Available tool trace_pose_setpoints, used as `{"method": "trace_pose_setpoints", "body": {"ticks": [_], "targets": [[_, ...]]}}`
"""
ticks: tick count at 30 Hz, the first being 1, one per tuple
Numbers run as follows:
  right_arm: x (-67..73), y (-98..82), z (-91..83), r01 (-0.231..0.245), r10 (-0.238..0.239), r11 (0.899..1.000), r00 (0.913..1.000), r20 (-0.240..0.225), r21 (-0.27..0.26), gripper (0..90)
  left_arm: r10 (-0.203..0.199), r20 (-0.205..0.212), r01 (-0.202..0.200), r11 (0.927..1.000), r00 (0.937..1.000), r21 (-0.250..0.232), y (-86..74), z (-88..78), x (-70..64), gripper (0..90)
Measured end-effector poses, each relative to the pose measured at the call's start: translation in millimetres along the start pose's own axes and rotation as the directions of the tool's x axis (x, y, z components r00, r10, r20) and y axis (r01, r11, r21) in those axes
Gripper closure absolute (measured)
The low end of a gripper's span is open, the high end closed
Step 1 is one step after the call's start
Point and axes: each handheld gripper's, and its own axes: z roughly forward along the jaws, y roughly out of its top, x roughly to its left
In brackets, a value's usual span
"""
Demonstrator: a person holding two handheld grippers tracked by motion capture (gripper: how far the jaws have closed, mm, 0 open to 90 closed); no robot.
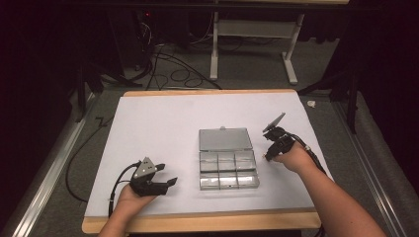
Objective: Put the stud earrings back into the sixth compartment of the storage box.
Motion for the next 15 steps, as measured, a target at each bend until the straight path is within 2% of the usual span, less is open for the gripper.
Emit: {"method": "trace_pose_setpoints", "body": {"ticks": [3, 12, 13, 15], "targets": [[1.7, 1.0, 0.0, 0.006, -0.006, 1.000, 0.9999, 0.011, -0.003, 88.0, -0.002, 0.000, 0.002, 1.0000, 1.0000, -0.004, -0.1, 0.1, 0.0, 27.7], [2.8, -1.3, -3.3, 0.005, -0.005, 1.000, 1.0000, 0.006, -0.003, 88.4, -0.001, 0.004, 0.001, 1.0000, 1.0000, 0.000, 0.0, 0.1, 0.3, 27.8], [3.1, -2.9, -5.3, 0.026, -0.026, 1.000, 0.9997, 0.003, -0.012, 88.5, -0.002, 0.002, 0.002, 1.0000, 1.0000, -0.003, -0.1, 0.4, 0.2, 27.7], [5.4, -5.2, -7.2, 0.020, -0.020, 1.000, 0.9998, 0.000, -0.008, 88.5, -0.003, 0.002, 0.003, 1.0000, 1.0000, -0.002, 0.0, 0.4, 0.2, 27.7]]}}
